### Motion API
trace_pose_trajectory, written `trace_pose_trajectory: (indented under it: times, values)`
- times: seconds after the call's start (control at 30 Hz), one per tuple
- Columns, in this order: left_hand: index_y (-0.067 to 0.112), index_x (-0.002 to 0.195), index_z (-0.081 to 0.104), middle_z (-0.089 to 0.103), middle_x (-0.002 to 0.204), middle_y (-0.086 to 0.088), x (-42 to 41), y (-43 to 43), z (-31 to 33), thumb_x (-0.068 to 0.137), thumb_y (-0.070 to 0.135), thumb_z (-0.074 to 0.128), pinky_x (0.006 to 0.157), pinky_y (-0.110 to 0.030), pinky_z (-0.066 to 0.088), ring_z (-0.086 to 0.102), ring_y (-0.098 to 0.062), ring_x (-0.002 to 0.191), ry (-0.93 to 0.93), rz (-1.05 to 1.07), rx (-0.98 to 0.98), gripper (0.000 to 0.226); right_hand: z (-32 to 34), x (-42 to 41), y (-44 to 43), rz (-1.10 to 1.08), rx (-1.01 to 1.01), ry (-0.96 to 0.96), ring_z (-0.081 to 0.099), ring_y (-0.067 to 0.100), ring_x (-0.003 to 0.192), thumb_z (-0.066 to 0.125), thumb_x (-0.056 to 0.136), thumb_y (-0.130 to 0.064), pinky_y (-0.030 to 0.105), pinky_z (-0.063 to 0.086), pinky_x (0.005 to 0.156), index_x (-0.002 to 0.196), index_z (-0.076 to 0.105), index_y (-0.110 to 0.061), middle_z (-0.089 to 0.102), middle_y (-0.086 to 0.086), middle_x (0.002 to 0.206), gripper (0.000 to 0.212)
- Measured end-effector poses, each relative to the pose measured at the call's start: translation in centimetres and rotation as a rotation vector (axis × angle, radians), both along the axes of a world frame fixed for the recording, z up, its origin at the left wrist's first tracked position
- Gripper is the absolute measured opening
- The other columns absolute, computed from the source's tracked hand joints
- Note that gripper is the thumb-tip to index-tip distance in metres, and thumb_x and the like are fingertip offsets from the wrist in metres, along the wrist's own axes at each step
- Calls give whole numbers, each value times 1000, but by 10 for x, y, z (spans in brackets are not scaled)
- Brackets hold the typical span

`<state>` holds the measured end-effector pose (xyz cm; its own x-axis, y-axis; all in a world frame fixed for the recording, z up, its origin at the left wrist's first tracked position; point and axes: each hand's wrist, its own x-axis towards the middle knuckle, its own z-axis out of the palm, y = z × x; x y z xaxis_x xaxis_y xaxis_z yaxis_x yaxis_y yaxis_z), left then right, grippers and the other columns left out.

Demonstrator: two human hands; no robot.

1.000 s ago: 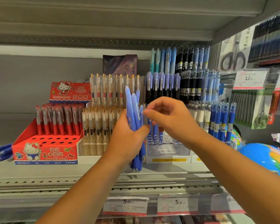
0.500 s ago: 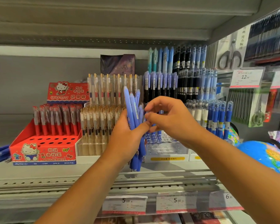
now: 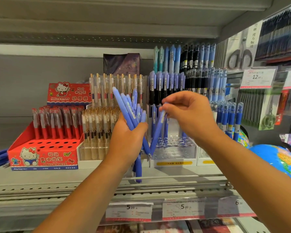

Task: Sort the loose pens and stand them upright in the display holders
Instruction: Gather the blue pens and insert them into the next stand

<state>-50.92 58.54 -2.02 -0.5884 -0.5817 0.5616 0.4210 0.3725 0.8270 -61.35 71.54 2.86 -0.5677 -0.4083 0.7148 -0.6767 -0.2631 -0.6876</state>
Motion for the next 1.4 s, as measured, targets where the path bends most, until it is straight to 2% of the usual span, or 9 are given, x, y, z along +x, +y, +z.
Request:
trace_pose_trajectory:
  times: [0.07, 0.2, 0.4, 0.6, 0.73, 0.8, 1.0, 1.17, 1.4]
  values:
    - [27, 128, 53, 67, 73, 26, 1, 0, -1, 97, 17, 60, 52, -16, 50, 63, 3, 61, -1, 11, -27, 34, 8, -6, 4, -51, -42, 0, 73, 14, 87, 71, 87, -2, 27, 59, 76, 90, 68, -17, 75, 5, 94, 15]
    - [23, 128, 56, 59, 56, 22, -1, -1, -3, 97, 16, 60, 47, -17, 47, 52, -1, 48, -7, 1, -24, 32, 14, -22, 8, -125, -81, -4, 72, 10, 92, 66, 91, -2, 29, 59, 86, 108, 63, -14, 72, 1, 102, 21]
    - [42, 116, 56, 59, 57, 15, 2, 1, -1, 96, 12, 59, 48, -18, 47, 49, -3, 47, -6, -42, -13, 36, 7, -39, 0, -286, -164, 63, 70, 10, 96, 63, 94, -5, 29, 57, 88, 109, 65, -13, 71, -1, 101, 17]
    - [8, 127, 57, 58, 54, 21, 1, -1, -1, 96, 12, 60, 48, -15, 46, 54, 0, 49, 15, -4, -18, 32, 0, -48, -8, -299, -144, 46, 69, 11, 98, 62, 95, -7, 32, 57, 90, 107, 64, -16, 70, -1, 101, 15]
    - [5, 126, 54, 54, 50, 17, 3, 0, -1, 97, 13, 59, 45, -20, 47, 48, -5, 44, 13, 9, -15, 31, -3, -49, -11, -302, -69, 59, 68, 10, 95, 63, 94, -7, 30, 57, 87, 103, 62, -21, 70, -3, 98, 17]
    - [13, 125, 56, 53, 51, 14, 3, 1, 1, 97, 14, 58, 46, -24, 48, 48, -11, 47, 32, 8, -13, 28, -5, -49, -12, -307, 1, 65, 68, 11, 95, 62, 94, -6, 29, 57, 84, 103, 62, -20, 70, -2, 97, 16]
    - [14, 129, 54, 54, 53, 13, 3, 2, 1, 98, 13, 58, 50, -29, 51, 50, -14, 51, 55, 10, -3, 32, -11, -48, -12, -346, 176, 141, 61, -2, 89, 60, 94, -3, 2, 46, 67, 101, 62, -23, 66, -9, 95, 21]
    - [41, 111, 56, 52, 55, 11, 5, 4, 2, 98, 14, 57, 51, -33, 51, 49, -14, 52, 56, -10, -17, 30, -10, -42, -13, -380, 217, 206, 61, 5, 89, 58, 94, 1, 18, 49, 84, 111, 65, -14, 63, -9, 93, 23]
    - [34, 114, 58, 55, 55, 11, 5, 5, 2, 98, 12, 57, 55, -33, 52, 51, -11, 51, 70, -9, -3, 27, -13, -44, -15, -476, 341, 295, 59, 13, 87, 60, 95, -3, 21, 49, 82, 117, 63, -11, 62, 4, 104, 24]
